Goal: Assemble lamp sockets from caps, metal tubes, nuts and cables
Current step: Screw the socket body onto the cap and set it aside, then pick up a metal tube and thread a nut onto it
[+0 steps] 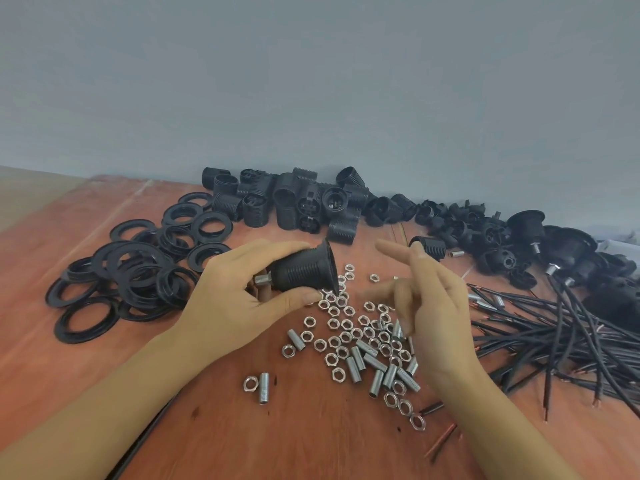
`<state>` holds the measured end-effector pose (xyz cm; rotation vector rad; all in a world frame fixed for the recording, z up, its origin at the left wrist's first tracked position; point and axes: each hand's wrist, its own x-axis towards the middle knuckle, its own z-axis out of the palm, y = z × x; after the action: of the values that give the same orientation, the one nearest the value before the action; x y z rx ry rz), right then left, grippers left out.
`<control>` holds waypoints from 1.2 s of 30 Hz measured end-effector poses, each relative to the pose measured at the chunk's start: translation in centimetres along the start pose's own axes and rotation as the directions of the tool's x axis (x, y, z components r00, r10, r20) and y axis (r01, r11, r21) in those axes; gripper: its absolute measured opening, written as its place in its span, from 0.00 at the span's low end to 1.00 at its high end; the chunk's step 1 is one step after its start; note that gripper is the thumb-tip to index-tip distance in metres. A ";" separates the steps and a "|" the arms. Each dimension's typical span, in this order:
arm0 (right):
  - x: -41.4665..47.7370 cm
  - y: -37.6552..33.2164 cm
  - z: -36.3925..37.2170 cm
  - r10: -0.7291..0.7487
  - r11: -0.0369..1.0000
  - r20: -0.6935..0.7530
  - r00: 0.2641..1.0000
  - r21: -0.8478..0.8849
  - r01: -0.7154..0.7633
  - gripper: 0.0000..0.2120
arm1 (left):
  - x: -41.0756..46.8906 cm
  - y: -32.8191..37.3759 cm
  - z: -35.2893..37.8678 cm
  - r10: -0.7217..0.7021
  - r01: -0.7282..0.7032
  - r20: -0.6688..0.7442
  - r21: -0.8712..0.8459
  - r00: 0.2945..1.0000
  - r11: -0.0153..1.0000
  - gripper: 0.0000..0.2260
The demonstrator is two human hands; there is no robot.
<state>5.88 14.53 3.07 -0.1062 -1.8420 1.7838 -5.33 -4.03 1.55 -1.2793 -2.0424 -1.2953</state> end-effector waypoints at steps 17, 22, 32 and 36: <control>-1.1 -1.0 3.8 0.102 0.983 -0.015 0.995 0.154 -0.098 0.15 | -0.1 1.3 0.4 0.086 -0.084 0.011 -0.095 0.996 0.992 0.27; 4.0 -5.9 -0.1 0.297 0.791 -0.206 0.932 0.600 -0.119 0.14 | -0.5 0.8 0.6 -0.003 0.007 0.032 -0.128 0.999 0.992 0.15; 12.5 -3.9 -12.7 0.048 0.880 -0.595 0.802 -0.355 -0.316 0.24 | -0.7 0.4 0.5 -0.029 0.030 0.108 -0.007 0.994 1.000 0.18; 11.8 0.4 -15.1 -0.099 0.796 -0.593 0.799 -0.529 -0.294 0.24 | -0.7 0.5 0.5 -0.046 0.046 0.120 0.000 0.992 0.999 0.19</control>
<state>2.54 33.23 5.91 -0.9285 -1.8415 0.9599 -4.51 -3.82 1.01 -1.3489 -2.1646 -1.2699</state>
